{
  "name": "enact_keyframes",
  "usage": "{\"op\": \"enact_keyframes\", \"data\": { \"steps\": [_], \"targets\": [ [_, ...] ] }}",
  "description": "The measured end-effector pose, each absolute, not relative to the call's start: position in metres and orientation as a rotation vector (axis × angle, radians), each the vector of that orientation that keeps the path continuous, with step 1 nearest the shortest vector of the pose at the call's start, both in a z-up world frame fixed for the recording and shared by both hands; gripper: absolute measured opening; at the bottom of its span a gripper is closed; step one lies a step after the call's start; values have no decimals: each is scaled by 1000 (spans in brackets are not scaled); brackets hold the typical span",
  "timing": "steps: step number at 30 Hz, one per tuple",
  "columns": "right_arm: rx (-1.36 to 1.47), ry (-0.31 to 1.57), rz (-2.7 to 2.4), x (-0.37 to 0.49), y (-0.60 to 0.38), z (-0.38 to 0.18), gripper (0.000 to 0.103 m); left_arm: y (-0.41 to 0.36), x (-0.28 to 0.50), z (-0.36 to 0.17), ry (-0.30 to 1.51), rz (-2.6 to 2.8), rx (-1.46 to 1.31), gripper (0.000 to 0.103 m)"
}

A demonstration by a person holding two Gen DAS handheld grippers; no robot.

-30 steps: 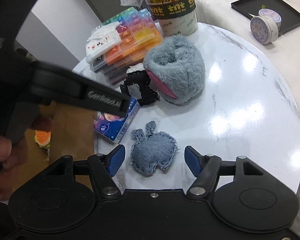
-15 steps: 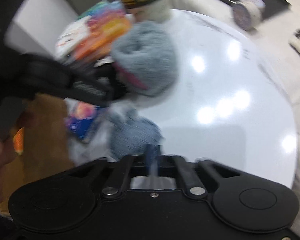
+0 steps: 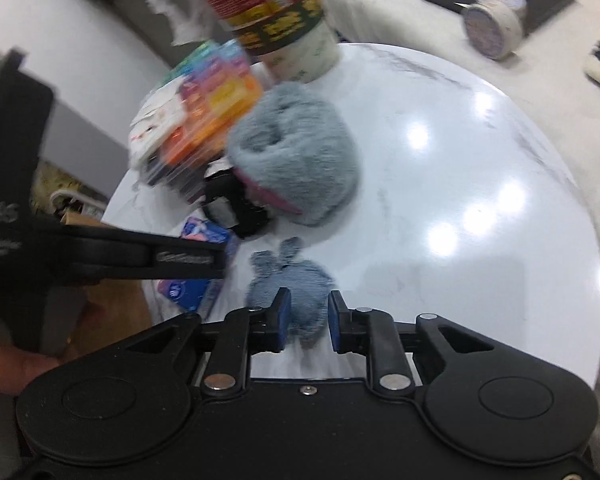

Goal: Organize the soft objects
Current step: 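Grasp the planet tissue pack with the left tool while the right tool grasps the denim bunny, then carry the tissue pack with the left tool into the box while the right tool carries the bunny there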

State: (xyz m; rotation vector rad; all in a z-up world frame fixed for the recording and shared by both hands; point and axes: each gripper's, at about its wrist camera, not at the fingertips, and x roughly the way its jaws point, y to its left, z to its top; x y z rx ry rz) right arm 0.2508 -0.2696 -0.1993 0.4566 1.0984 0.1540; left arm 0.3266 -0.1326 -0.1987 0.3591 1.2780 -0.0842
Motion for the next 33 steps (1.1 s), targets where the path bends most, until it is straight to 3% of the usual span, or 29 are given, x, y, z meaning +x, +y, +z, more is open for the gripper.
{"op": "enact_keyframes", "data": {
  "steps": [3, 7, 8, 20, 28, 33],
  "targets": [
    [412, 1092, 172, 252, -257, -198, 44, -133, 327, -207, 1278, -95, 362, 62],
    [361, 1109, 183, 257, -245, -202, 44, -127, 330, -208, 1292, -95, 281, 62],
    [338, 1111, 182, 257, -243, -203, 43, -125, 330, -208, 1303, -98, 259, 57],
    [376, 1135, 149, 251, -260, -211, 0, -111, 303, -206, 1316, -128, 135, 51],
    [434, 1112, 131, 236, -272, -202, 1, -113, 287, -198, 1308, -195, 53, 51],
    [545, 1101, 105, 240, -285, -202, 26, -106, 279, -182, 1285, -200, 9, 51]
  ]
}}
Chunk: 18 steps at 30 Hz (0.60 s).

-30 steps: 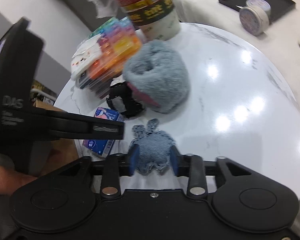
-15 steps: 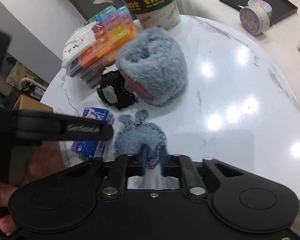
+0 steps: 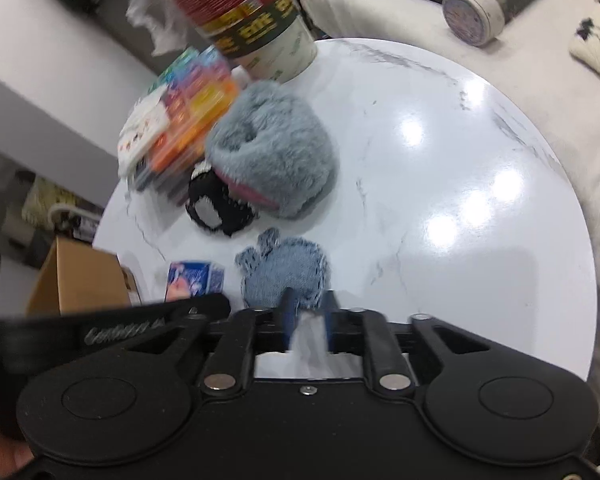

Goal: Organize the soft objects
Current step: 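Carry the tissue pack with the left tool into the box while the right tool carries the bunny there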

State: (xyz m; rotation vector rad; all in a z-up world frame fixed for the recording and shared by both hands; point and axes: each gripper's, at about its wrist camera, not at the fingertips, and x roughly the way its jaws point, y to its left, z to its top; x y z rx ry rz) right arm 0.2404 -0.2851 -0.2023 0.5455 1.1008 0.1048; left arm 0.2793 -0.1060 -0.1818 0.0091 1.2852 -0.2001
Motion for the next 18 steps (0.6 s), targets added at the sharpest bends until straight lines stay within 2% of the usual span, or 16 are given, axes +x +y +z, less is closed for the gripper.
{"op": "enact_keyframes", "data": {
  "steps": [4, 12, 16, 17, 18],
  "targets": [
    [552, 1082, 113, 249, -281, -201, 31, -97, 277, -163, 1251, -197, -54, 51],
    [504, 1072, 113, 258, -266, -201, 57, -82, 276, -120, 1163, -182, -93, 51],
    [417, 1081, 106, 262, -252, -204, 57, -73, 273, -110, 1136, -167, -64, 51],
    [392, 1089, 107, 263, -248, -206, 51, -70, 272, -108, 1137, -168, -72, 51],
    [365, 1090, 109, 263, -244, -207, 36, -67, 271, -107, 1135, -165, -73, 51]
  ]
}}
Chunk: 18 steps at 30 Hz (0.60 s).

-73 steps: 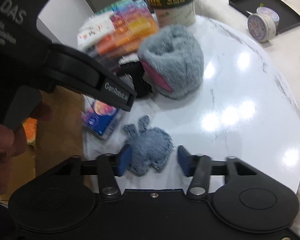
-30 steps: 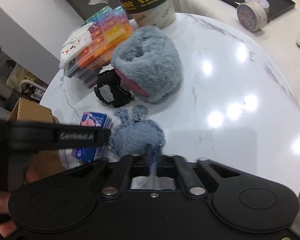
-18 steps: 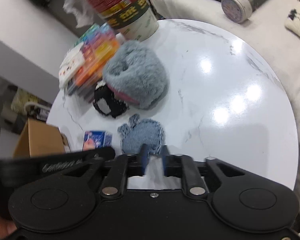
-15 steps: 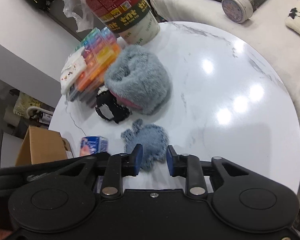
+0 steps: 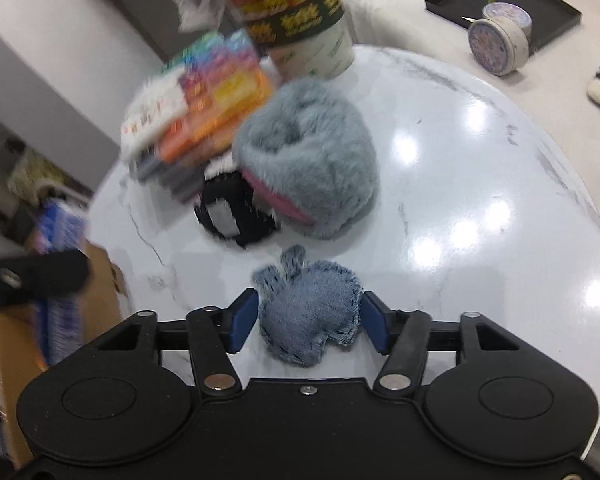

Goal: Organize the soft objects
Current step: 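Carry the tissue pack with the left tool into the box while the right tool carries the bunny there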

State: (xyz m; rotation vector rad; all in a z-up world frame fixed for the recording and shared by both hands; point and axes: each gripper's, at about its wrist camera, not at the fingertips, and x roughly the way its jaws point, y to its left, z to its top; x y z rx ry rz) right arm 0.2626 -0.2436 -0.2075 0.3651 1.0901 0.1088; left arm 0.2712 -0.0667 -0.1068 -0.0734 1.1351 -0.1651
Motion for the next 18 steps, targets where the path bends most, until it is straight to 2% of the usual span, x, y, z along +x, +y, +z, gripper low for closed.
{"op": "enact_keyframes", "data": {
  "steps": [7, 18],
  "targets": [
    [356, 1097, 113, 254, -248, -202, 18, -45, 257, -95, 1118, -158, -69, 51],
    [374, 1039, 151, 224, -251, -160, 16, -5, 234, -77, 1094, -139, -70, 51]
  ]
}}
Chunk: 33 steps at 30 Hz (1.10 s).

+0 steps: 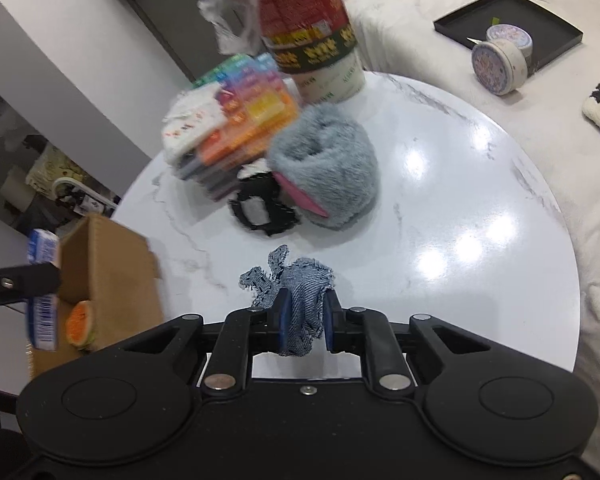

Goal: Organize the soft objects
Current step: 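Carry the tissue pack with the left tool into the box while the right tool carries the bunny there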

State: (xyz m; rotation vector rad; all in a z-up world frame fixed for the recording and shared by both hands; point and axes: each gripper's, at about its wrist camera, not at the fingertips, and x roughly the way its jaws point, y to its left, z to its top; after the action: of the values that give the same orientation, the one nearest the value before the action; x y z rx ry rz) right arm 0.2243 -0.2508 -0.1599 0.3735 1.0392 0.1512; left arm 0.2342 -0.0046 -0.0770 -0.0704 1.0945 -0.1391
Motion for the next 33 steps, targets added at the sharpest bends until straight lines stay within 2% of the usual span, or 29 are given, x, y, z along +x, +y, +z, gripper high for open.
{"op": "enact_keyframes", "data": {
  "steps": [16, 27, 31, 33],
  "targets": [
    [316, 975, 340, 207, -188, -77, 17, 48, 207, -81, 1158, -86, -19, 52],
    [256, 1004, 437, 201, -135, -71, 18, 63, 197, -99, 1219, -85, -49, 52],
    [260, 1047, 477, 201, -122, -79, 25, 66, 194, -104, 1219, -80, -31, 54],
    [266, 1066, 485, 201, -120, -84, 33, 70, 194, -105, 1216, -75, -38, 55]
  ]
}}
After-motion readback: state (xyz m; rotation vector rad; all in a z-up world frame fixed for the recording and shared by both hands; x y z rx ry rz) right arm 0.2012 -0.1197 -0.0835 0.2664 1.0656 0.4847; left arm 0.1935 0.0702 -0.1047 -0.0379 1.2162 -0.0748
